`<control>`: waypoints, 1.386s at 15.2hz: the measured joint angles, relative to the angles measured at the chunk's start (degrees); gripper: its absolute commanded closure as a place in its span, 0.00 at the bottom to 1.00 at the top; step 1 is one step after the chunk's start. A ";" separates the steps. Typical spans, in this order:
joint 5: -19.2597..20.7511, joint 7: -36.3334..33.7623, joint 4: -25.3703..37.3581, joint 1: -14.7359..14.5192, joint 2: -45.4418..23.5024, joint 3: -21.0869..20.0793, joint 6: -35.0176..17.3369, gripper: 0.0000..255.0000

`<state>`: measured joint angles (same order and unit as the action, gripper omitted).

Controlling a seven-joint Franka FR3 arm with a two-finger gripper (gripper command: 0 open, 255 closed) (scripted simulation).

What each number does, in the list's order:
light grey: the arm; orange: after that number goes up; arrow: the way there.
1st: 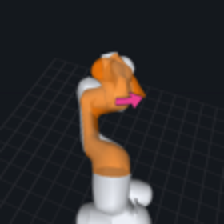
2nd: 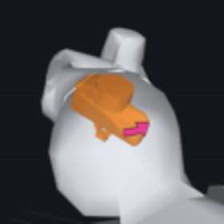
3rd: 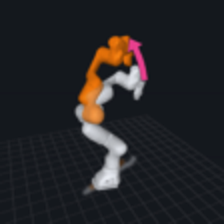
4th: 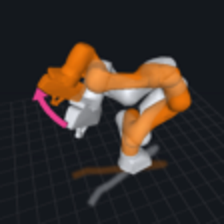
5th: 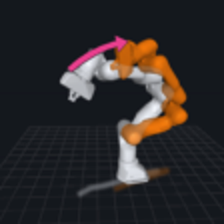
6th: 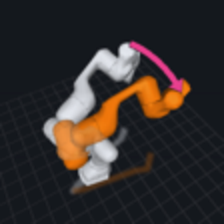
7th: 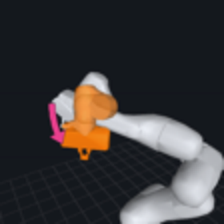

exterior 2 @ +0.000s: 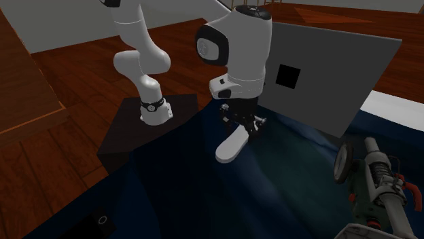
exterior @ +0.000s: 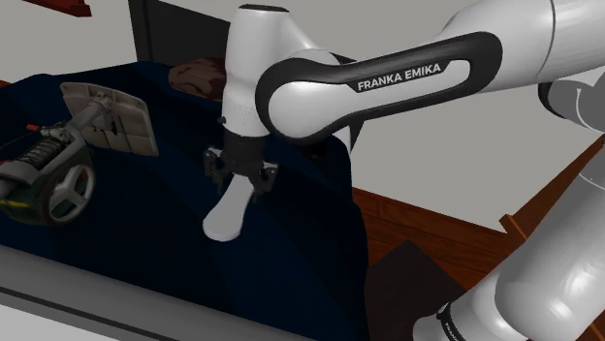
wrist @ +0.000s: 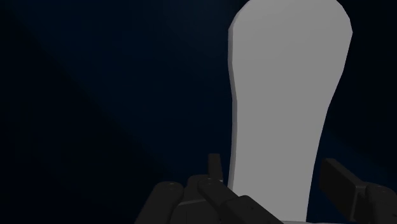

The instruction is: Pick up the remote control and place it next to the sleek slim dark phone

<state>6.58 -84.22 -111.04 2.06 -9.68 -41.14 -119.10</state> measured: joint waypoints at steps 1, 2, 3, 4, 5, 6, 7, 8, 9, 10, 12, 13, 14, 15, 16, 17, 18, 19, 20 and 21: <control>-0.08 1.06 0.16 0.64 0.00 0.40 0.12 1.00; -0.11 2.36 0.65 1.41 -0.14 0.91 0.46 1.00; -0.06 3.68 0.92 2.18 -0.37 1.45 0.52 1.00; -0.17 5.03 0.83 3.01 -0.35 1.95 0.40 1.00; 0.08 6.24 1.78 3.67 -0.93 2.51 0.86 1.00; 0.15 7.51 2.03 4.44 -1.16 3.04 0.88 1.00; 0.22 8.68 2.47 5.12 -1.42 3.52 1.07 1.00; 0.41 9.90 3.09 5.81 -1.91 4.06 1.28 1.00; 0.43 11.09 3.52 6.51 -2.11 4.53 1.51 1.00; 0.94 11.85 4.51 6.89 -3.05 5.02 1.67 1.00; 1.58 13.73 6.41 7.87 -4.50 5.97 2.32 1.00; 1.94 14.83 7.15 8.48 -5.33 6.54 2.33 1.00; 1.91 16.08 7.68 9.24 -5.54 6.97 2.66 1.00; 2.19 17.20 9.11 9.78 -6.30 7.46 3.37 1.00; 2.50 18.16 10.02 10.29 -7.07 7.94 3.57 1.00; 2.79 18.95 11.21 10.63 -7.83 8.33 4.08 1.00; 3.16 19.73 12.51 10.93 -8.77 8.74 4.52 1.00; 3.38 20.66 13.53 11.40 -9.47 9.15 4.90 1.00; 3.96 21.64 15.01 11.77 -10.91 9.74 5.01 1.00; 4.36 22.38 16.26 12.06 -12.01 10.19 5.29 1.00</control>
<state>10.94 -61.84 -94.78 14.12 -21.69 -30.95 -113.81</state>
